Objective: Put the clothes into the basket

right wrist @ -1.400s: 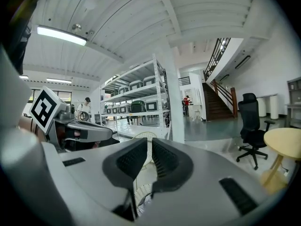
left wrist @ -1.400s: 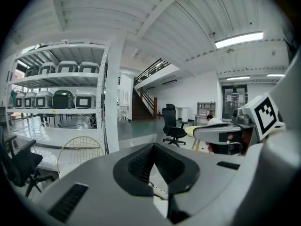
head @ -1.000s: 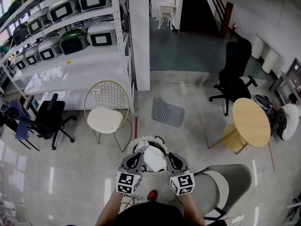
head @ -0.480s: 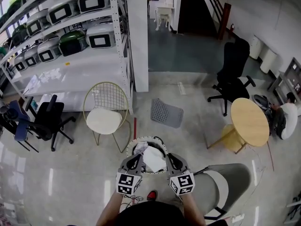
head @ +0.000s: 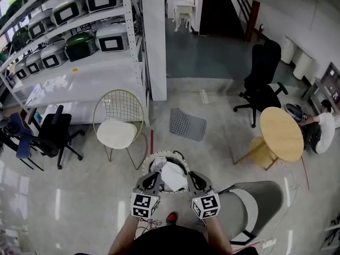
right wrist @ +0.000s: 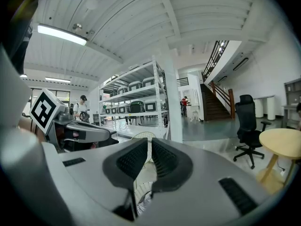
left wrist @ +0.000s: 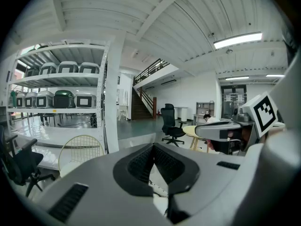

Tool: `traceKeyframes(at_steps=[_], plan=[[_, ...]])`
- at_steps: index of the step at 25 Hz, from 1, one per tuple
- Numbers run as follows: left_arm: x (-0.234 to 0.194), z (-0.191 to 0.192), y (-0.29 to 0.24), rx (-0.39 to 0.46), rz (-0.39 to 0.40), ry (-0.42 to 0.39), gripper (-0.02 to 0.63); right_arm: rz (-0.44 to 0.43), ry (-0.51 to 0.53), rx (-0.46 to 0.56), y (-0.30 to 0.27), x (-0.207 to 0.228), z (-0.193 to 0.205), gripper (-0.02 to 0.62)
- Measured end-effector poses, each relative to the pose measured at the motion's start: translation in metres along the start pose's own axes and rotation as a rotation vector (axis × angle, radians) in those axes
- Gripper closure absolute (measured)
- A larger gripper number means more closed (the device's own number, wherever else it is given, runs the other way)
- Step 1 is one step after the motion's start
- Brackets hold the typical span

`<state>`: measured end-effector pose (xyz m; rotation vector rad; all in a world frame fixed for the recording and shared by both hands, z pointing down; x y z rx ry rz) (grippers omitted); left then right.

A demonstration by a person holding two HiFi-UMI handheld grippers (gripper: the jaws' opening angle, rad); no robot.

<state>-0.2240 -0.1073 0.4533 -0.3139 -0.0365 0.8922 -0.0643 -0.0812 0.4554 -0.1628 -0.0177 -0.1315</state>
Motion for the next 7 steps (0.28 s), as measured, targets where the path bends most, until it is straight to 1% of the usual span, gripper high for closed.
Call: traceKeyframes(at_steps=[7], plan=[[0.0063, -0.0018, -0.0021, 0.003, 0.007, -0.007, 0.6, -0.001, -0.001, 0.0, 0.0033, 0.0032, 0.0014, 0.546]])
Point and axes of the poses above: the fingertips, and each gripper's own axes: y backward along the fingers, x to its right, z out of its underside, the point moved 3 cm from there along y, backward along the fingers, and after that the axes turned 14 degrees about z, right-handed, at the moved point
